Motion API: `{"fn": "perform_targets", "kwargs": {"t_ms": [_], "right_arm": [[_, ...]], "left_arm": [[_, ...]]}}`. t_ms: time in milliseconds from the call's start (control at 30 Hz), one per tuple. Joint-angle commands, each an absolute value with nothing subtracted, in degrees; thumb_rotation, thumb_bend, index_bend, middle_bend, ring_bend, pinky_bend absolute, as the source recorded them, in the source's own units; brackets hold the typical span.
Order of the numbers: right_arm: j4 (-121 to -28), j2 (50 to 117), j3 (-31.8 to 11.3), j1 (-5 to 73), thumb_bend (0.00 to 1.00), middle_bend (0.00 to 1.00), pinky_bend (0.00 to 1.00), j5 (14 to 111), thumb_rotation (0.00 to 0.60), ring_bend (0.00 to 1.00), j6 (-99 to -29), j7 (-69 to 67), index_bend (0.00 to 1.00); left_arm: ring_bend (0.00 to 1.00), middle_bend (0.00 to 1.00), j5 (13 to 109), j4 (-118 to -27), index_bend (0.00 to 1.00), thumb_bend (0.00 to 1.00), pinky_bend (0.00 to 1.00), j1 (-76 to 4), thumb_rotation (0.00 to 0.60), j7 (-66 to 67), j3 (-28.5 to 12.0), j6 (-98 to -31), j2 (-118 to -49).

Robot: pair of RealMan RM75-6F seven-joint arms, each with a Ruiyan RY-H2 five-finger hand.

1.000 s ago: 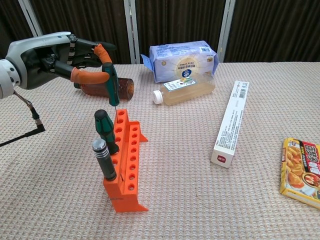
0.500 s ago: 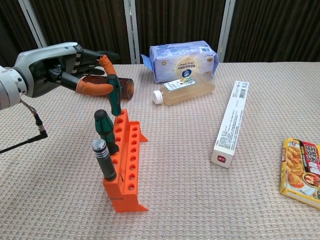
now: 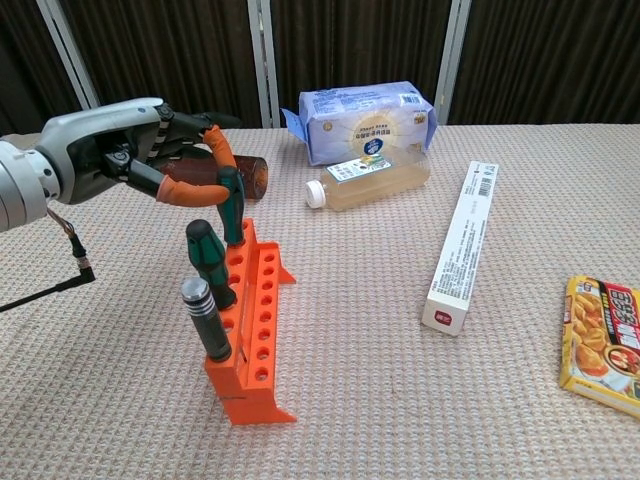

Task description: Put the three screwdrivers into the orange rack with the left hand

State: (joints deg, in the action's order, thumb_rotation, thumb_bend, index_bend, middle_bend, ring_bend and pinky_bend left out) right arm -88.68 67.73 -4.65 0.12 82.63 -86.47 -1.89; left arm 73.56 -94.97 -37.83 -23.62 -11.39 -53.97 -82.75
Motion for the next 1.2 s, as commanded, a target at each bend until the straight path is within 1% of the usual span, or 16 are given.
{"fn": "perform_targets", "kwargs": {"t_ms": [33,167,333,500,700,767,833,933,967,1000,1033,1100,1200], "right_arm": [[-88.7,67.7,-4.7,0.1,0.00,0.00,0.00,82.7,0.600,0.00,-86.5,-1.8,0.00],[-88.8,67.7,-4.7,0.1,0.00,0.00,0.00,82.7,0.600,0.00,-86.6,-1.8,0.00],[-88.9,67.6,-4.7,0.1,0.00,0.00,0.00,82.8,0.600,0.00,-86.7,-1.7,0.00],[-88.8,67.7,-4.7,0.0,0.00,0.00,0.00,82.7,0.600,0.00,-86.8,-1.7,0.00],[-88.9,67.6,-4.7,0.1,0.00,0.00,0.00,82.9,0.600,0.00,-86.9,-1.7,0.00],[-89.0,67.6,-4.8,0.1,0.00,0.00,0.00,82.9,0.600,0.00,-86.9,-1.7,0.00],[-89.1,67.5,-4.8,0.2,0.00,0.00,0.00,83.1,0.600,0.00,-86.9,-1.6,0.00],[-89.4,67.2,-4.8,0.3,0.00,0.00,0.00,83.2,0.600,0.00,-86.9,-1.4,0.00],[-89.5,67.1,-4.9,0.4,0.00,0.00,0.00,83.3,0.600,0.00,-86.9,-1.3,0.00],[-89.8,66.9,-5.2,0.9,0.00,0.00,0.00,83.5,0.600,0.00,-86.8,-1.0,0.00],[-90.0,66.8,-5.3,1.0,0.00,0.00,0.00,83.5,0.600,0.00,-86.7,-0.9,0.00],[-90.3,66.8,-5.5,1.2,0.00,0.00,0.00,83.6,0.600,0.00,-86.6,-0.6,0.00],[-90.8,66.6,-5.5,1.5,0.00,0.00,0.00,83.9,0.600,0.00,-86.5,-0.1,0.00]], "left_arm": [[0.00,0.00,73.7,-94.9,0.49,0.29,0.00,-37.9,0.600,-22.8,-11.2,-53.9,-82.7],[0.00,0.00,73.5,-95.1,0.41,0.28,0.00,-37.8,0.600,-22.2,-11.2,-54.2,-82.8],[0.00,0.00,73.4,-95.2,0.31,0.24,0.00,-37.8,0.600,-22.0,-11.2,-54.2,-82.7],[0.00,0.00,73.7,-95.7,0.19,0.23,0.00,-37.7,0.600,-22.1,-11.4,-54.7,-82.4],[0.00,0.00,75.2,-96.8,0.11,0.21,0.00,-37.0,0.600,-22.0,-11.8,-56.8,-81.4],[0.00,0.00,75.8,-97.4,0.11,0.21,0.00,-36.5,0.600,-21.8,-11.8,-57.9,-80.7],[0.00,0.00,76.4,-97.9,0.13,0.23,0.00,-35.9,0.600,-20.9,-11.9,-59.3,-79.8],[0.00,0.00,76.6,-98.2,0.21,0.29,0.00,-34.5,0.600,-15.9,-11.5,-62.1,-77.6],[0.00,0.00,76.4,-98.5,0.23,0.29,0.00,-33.6,0.600,-12.4,-11.1,-63.7,-76.5],[0.00,0.00,75.3,-98.7,0.24,0.30,0.00,-30.6,0.600,-2.9,-9.6,-68.2,-73.4],[0.00,0.00,74.4,-100.6,0.26,0.30,0.00,-29.4,0.600,0.6,-9.1,-69.9,-72.6],[0.00,0.00,73.1,-102.7,0.28,0.30,0.00,-27.3,0.600,6.0,-8.3,-72.9,-71.3],[0.00,0.00,72.7,-104.3,0.30,0.30,0.00,-24.5,0.600,11.0,-6.8,-76.8,-70.0]]}}
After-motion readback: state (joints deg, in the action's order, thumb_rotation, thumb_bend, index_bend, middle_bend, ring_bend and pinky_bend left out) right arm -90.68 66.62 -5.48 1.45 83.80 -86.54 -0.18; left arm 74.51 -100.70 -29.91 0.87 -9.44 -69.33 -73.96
